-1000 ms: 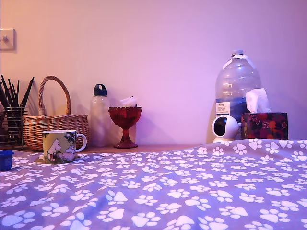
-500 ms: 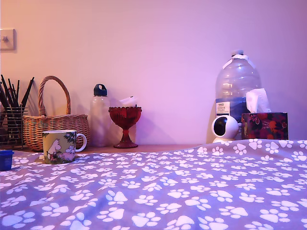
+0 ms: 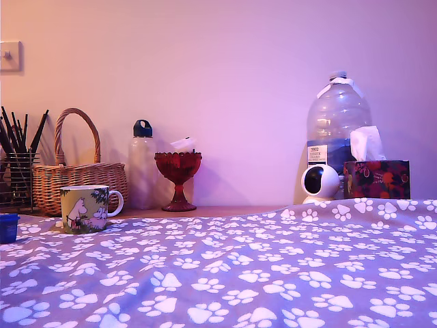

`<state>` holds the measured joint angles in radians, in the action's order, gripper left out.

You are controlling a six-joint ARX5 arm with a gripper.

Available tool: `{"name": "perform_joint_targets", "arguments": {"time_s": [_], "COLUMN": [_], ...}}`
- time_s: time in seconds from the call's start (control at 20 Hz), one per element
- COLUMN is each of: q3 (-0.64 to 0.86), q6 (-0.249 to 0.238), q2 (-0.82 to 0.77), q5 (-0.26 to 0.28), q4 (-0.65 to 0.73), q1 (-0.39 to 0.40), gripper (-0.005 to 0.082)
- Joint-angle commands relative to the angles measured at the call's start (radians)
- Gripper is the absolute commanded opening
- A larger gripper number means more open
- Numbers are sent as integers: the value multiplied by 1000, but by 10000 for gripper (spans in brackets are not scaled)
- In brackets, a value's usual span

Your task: Pick the coffee capsule and then drop it inside the coffee cup in front of you

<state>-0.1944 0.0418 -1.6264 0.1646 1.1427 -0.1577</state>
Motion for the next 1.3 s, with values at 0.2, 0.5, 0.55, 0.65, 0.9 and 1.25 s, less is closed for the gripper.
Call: {"name": "perform_joint_targets", "arguments": {"time_s": [0.2, 0.5, 0.55, 0.65, 0.9, 1.25], "q3": [-103, -198, -214, -250, -321, -410], "q6": [-9, -26, -29, -43, -51, -77], "q2": [-121, -231, -250, -288, -350, -426], "q5": [11, 13, 16, 19, 19, 19], "q4": [19, 19, 18, 18, 8, -21], "q1": [1, 4, 6, 10, 26, 27], "gripper": [614, 614, 614, 614, 614, 614]}}
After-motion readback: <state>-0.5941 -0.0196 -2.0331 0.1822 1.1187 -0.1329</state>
